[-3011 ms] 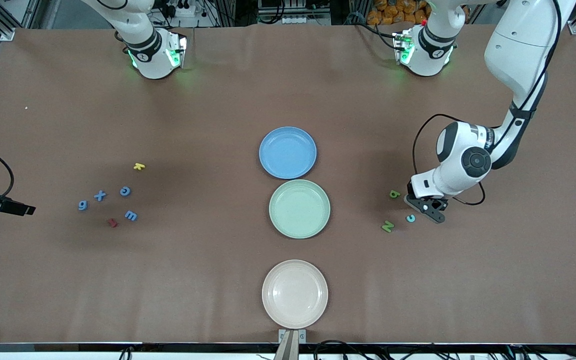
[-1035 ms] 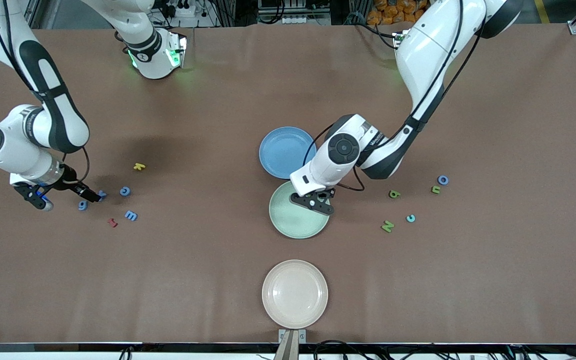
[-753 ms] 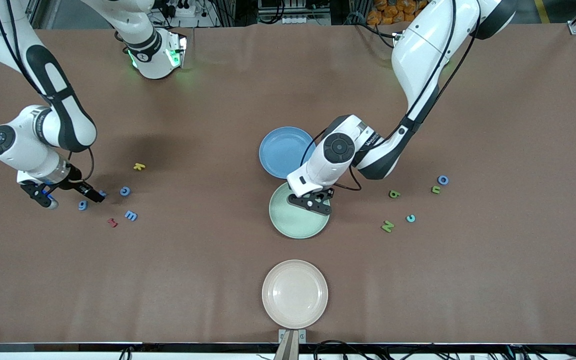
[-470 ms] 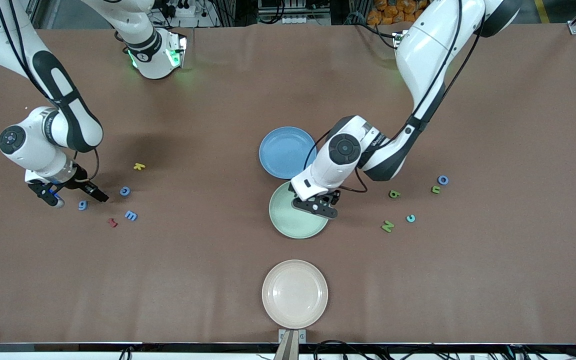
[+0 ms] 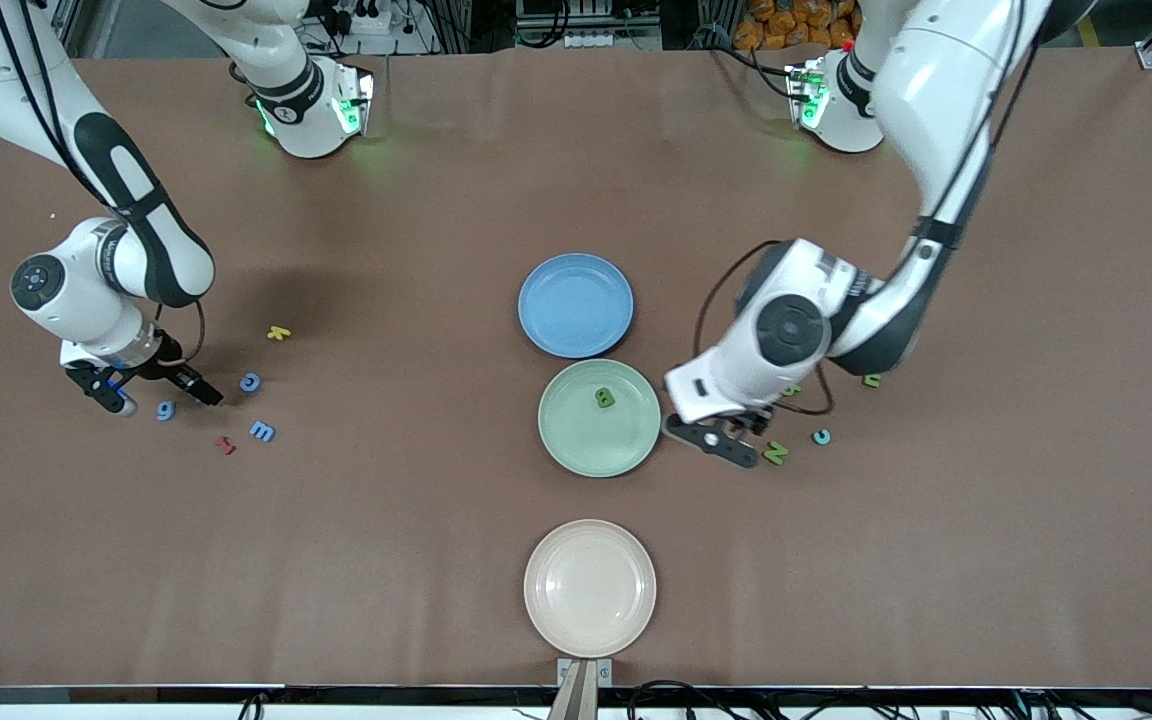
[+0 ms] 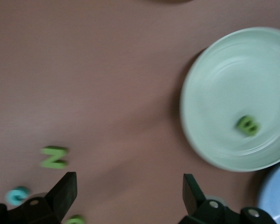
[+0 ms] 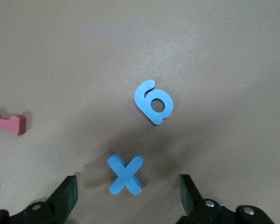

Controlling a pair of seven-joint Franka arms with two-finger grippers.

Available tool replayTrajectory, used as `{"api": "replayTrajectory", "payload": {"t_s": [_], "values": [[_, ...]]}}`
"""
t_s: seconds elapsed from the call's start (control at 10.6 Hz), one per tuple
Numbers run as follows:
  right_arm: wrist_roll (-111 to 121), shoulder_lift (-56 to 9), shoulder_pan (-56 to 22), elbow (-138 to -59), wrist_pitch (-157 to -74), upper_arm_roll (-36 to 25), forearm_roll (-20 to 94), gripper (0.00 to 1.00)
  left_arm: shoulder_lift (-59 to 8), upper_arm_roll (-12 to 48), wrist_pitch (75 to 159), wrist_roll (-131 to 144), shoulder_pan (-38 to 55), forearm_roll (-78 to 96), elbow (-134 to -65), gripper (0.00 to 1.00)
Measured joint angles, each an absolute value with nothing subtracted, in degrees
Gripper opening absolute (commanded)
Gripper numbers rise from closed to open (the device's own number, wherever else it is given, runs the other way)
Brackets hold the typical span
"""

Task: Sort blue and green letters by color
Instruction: 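Grasp the green Z with the left gripper while the right grasps blue X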

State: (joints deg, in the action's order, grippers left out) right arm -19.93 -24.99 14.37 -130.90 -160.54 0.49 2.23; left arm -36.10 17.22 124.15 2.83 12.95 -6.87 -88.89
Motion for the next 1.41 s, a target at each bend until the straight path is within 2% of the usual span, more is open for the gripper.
{"api": "replayTrajectory", "payload": {"t_s": [0.09,0.19,0.28,0.66,0.94,1.41], "values": [[-19.9,-25.2,14.4,-131.3,-161.1,0.5,2.2,0.69,-35.9,17.2,123.8,-1.7,10.1,-6.9,-89.7,0.93],[-19.9,-25.2,14.3,-131.4,-161.3,0.4,2.2,0.66,-35.9,17.2,123.8,-4.5,8.0,-6.9,-90.6,0.84],[-19.9,-25.1,14.4,-131.4,-161.3,0.3,2.2,0.64,-35.9,17.2,123.8,-5.8,7.0,-6.9,-91.5,0.82],[-20.0,-24.9,14.3,-131.4,-161.4,0.3,2.2,0.63,-37.7,17.0,124.1,-6.0,6.0,-12.8,-92.4,0.79],[-20.0,-24.9,14.3,-131.4,-161.4,0.3,2.2,0.57,-38.6,17.0,125.5,-6.0,5.9,-13.0,-92.4,0.78],[-20.2,-24.7,14.3,-131.4,-161.4,0.1,2.2,0.52,-41.9,16.9,131.2,-6.0,4.9,-13.0,-92.4,0.73]]}}
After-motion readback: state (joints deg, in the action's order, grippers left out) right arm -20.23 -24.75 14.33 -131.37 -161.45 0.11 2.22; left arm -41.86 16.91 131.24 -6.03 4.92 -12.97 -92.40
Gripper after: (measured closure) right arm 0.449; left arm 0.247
